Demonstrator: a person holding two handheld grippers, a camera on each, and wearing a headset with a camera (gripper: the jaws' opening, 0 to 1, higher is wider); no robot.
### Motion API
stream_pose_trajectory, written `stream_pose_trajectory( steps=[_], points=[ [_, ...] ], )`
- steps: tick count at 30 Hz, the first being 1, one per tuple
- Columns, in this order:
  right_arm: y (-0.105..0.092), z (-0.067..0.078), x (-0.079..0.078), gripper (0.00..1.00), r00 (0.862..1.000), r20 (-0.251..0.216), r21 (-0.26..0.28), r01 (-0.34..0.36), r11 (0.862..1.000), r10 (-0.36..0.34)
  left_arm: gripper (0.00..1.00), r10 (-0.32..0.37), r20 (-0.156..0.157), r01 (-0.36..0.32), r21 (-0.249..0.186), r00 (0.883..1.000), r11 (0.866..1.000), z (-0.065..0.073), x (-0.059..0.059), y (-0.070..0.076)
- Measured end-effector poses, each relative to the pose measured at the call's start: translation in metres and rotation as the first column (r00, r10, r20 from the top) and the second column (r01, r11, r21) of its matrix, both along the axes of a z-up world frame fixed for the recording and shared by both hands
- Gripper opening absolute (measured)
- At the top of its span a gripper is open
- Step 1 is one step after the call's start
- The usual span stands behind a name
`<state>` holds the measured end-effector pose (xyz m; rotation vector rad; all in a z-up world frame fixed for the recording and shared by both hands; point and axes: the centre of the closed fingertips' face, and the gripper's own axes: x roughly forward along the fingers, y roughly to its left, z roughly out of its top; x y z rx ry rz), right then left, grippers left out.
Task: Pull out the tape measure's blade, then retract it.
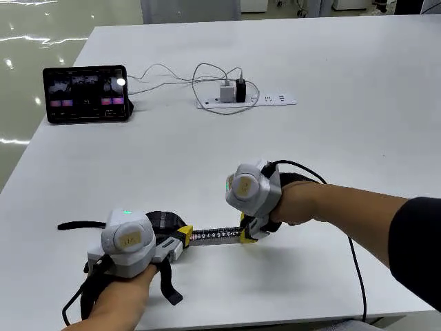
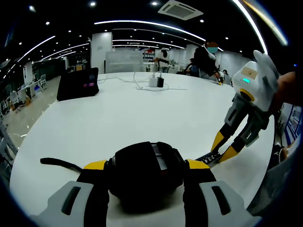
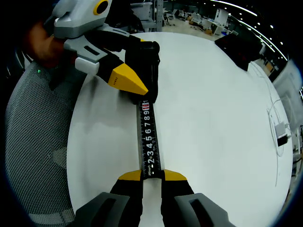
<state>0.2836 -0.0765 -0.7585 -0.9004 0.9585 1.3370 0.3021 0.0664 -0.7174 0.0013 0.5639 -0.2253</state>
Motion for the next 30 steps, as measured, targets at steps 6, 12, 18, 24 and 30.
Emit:
stream_pose_trajectory(
  steps=[6, 12, 18, 24, 30],
  points=[
    [0.002, 0.000, 0.000, 0.10, 1.000, 0.000, -0.001, -0.001, 1.000, 0.001, 0.59, 0.000, 0.000, 0.000, -0.002, 1.000, 1.000, 0.000, 0.000, 0.000],
    [0.004, 0.000, 0.001, 0.10, 1.000, -0.001, 0.002, 0.000, 1.000, 0.000, 0.59, 0.000, -0.001, 0.000, -0.005, 1.000, 1.000, 0.000, -0.001, 0.000],
    [0.006, 0.000, 0.000, 0.10, 1.000, -0.001, 0.006, 0.003, 1.000, -0.003, 0.59, 0.000, -0.001, 0.000, -0.007, 1.000, 1.000, 0.000, -0.001, 0.000],
    [0.008, 0.000, 0.000, 0.10, 1.000, -0.001, 0.008, 0.000, 1.000, 0.000, 0.59, 0.000, -0.001, 0.000, -0.008, 1.000, 1.000, 0.000, -0.001, 0.000],
    [0.010, 0.001, 0.000, 0.11, 1.000, 0.000, 0.011, -0.003, 1.000, 0.003, 0.59, 0.000, -0.002, 0.000, -0.010, 1.000, 1.000, 0.000, -0.001, 0.000]
  ],
)
